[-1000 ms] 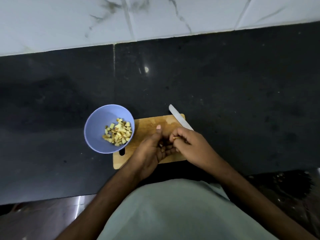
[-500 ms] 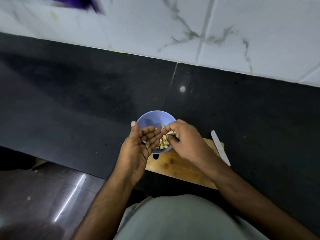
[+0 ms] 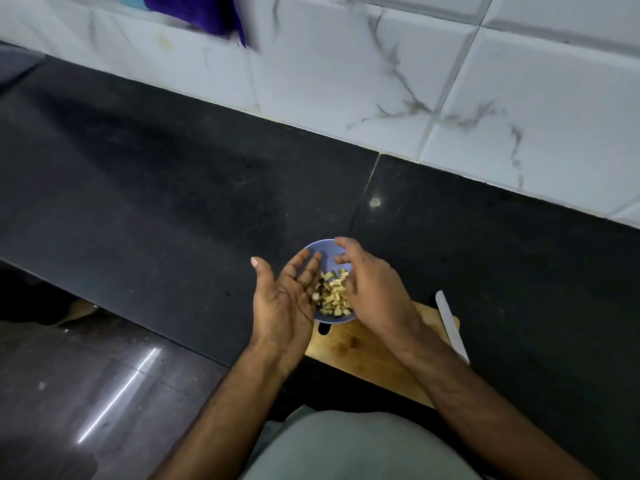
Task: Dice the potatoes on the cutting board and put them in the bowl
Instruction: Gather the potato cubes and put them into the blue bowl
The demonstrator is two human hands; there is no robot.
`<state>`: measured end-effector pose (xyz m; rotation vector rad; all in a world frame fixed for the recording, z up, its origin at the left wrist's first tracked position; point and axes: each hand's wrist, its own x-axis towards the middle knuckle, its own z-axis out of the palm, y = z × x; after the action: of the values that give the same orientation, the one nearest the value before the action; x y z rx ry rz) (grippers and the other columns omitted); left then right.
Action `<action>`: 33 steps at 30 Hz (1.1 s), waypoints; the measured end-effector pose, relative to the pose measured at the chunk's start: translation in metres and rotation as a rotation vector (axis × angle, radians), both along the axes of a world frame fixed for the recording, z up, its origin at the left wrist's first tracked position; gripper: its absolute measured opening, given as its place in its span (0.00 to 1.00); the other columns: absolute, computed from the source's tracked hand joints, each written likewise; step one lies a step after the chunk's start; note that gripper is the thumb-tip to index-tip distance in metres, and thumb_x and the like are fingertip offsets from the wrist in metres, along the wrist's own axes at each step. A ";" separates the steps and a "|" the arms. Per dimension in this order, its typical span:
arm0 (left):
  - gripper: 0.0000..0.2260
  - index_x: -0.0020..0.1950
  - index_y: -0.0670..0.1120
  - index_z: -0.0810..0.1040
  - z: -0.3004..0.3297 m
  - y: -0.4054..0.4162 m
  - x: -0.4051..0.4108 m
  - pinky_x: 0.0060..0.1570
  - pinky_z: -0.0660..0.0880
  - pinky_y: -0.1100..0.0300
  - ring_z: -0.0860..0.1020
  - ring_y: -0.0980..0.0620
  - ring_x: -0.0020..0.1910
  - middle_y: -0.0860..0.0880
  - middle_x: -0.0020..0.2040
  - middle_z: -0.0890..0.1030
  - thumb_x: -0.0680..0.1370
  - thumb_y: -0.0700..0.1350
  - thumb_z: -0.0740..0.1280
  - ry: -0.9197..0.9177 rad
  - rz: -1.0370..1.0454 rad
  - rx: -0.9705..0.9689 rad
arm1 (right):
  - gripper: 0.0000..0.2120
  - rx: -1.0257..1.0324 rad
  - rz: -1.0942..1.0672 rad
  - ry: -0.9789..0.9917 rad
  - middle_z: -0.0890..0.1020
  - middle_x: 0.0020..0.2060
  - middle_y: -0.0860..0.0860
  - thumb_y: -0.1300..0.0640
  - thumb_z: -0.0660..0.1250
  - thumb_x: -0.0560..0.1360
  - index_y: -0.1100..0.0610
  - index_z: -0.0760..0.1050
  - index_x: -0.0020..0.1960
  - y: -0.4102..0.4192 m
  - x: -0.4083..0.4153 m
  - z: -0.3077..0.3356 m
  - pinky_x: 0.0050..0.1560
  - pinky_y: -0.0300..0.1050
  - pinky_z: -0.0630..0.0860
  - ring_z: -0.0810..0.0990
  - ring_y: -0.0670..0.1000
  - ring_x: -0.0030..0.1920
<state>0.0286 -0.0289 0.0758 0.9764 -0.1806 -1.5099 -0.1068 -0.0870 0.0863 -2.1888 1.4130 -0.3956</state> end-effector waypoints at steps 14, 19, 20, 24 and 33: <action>0.40 0.77 0.48 0.68 -0.002 -0.002 -0.002 0.73 0.65 0.57 0.73 0.58 0.70 0.51 0.73 0.74 0.75 0.71 0.47 -0.234 0.051 -0.078 | 0.11 -0.036 -0.002 -0.017 0.76 0.56 0.46 0.56 0.66 0.79 0.51 0.77 0.60 0.010 -0.010 -0.014 0.56 0.44 0.77 0.74 0.46 0.57; 0.17 0.65 0.49 0.78 -0.012 0.008 0.002 0.57 0.78 0.58 0.81 0.54 0.61 0.51 0.61 0.82 0.83 0.57 0.61 -0.675 0.106 -0.031 | 0.16 -0.038 -0.084 0.015 0.73 0.63 0.46 0.56 0.67 0.79 0.51 0.74 0.66 0.010 -0.034 -0.015 0.62 0.46 0.76 0.72 0.45 0.63; 0.11 0.63 0.50 0.78 -0.016 0.009 0.002 0.52 0.80 0.59 0.81 0.54 0.59 0.51 0.59 0.82 0.83 0.52 0.65 -0.765 0.118 -0.019 | 0.18 -0.035 -0.106 0.021 0.72 0.65 0.46 0.55 0.67 0.79 0.51 0.73 0.68 0.012 -0.037 -0.017 0.63 0.48 0.75 0.71 0.46 0.65; 0.15 0.66 0.53 0.75 -0.030 0.008 0.005 0.49 0.80 0.62 0.79 0.56 0.60 0.53 0.63 0.78 0.80 0.51 0.70 -0.856 0.131 0.073 | 0.27 0.153 -0.197 0.044 0.66 0.73 0.48 0.47 0.64 0.80 0.52 0.62 0.76 0.018 -0.046 -0.024 0.63 0.45 0.74 0.70 0.48 0.69; 0.20 0.65 0.55 0.77 -0.023 0.001 -0.016 0.58 0.80 0.51 0.82 0.55 0.59 0.55 0.59 0.83 0.79 0.65 0.64 -0.743 -0.075 0.073 | 0.22 0.304 -0.302 -0.147 0.77 0.64 0.45 0.47 0.62 0.81 0.49 0.66 0.74 0.027 -0.067 -0.022 0.45 0.29 0.69 0.75 0.41 0.58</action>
<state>0.0127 -0.0278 0.0524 1.5720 -0.6981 -1.1616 -0.1734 -0.0601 0.0644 -1.6780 1.6073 -0.4074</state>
